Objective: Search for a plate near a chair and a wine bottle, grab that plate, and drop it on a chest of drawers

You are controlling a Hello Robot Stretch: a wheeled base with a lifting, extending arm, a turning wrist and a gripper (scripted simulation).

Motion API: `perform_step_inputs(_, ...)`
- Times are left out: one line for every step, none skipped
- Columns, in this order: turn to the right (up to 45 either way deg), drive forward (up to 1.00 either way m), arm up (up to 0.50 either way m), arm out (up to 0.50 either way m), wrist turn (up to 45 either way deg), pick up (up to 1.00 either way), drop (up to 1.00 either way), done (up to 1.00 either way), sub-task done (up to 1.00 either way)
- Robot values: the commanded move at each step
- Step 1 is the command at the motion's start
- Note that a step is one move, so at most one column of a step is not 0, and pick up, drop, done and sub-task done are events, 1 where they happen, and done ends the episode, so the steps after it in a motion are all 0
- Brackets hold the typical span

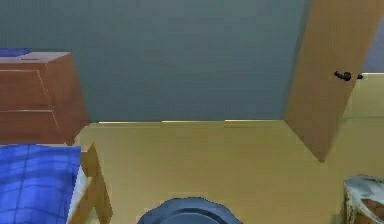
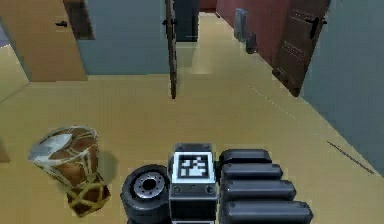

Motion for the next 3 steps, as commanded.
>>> perform_step_inputs(0.0, 1.00, 0.00, 0.00, 0.0, 0.00, 0.00, 0.00, 0.00)
perform_step_inputs(-6.0, 0.00, 0.00, 0.00, 0.0, 0.00, 0.00, 0.00, 0.00)
perform_step_inputs(0.0, 0.50, 0.00, 0.00, 0.0, 0.00, 0.00, 0.00, 0.00)
